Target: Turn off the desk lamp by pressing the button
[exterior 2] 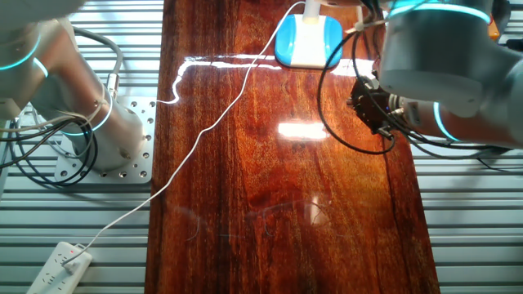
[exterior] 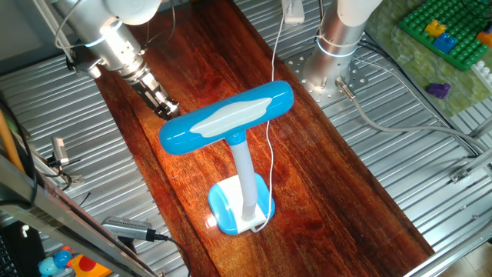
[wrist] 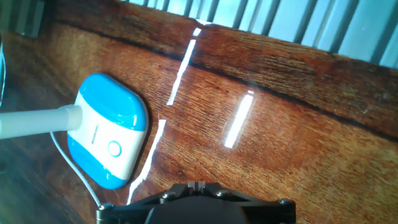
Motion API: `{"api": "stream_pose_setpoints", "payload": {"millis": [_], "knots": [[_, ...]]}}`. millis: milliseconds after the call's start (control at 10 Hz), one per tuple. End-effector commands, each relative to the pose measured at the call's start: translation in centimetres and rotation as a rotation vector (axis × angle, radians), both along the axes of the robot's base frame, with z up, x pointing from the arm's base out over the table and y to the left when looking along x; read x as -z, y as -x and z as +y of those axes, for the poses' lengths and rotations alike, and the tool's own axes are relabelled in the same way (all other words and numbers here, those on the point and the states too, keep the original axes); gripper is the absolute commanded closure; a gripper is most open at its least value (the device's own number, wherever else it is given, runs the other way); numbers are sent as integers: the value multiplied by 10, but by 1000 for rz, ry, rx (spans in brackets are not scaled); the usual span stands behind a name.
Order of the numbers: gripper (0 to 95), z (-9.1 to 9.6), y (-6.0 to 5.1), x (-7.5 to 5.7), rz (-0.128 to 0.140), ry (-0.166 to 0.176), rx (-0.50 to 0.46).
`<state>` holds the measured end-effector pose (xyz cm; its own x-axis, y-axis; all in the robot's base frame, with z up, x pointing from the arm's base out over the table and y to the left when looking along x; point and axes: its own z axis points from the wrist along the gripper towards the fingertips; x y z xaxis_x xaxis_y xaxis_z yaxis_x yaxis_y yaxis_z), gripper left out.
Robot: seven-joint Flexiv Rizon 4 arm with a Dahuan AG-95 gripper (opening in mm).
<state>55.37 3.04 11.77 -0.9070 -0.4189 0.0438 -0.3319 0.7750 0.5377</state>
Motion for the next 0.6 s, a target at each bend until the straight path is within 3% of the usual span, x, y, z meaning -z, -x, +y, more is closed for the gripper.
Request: {"api": "stream_pose_setpoints", "payload": {"millis": [100,400,600], "knots": [[950,0,2,0,1,11,13],[950,6,-1,3,1,3,11],[950,22,-5,6,8,-28,22]]}}
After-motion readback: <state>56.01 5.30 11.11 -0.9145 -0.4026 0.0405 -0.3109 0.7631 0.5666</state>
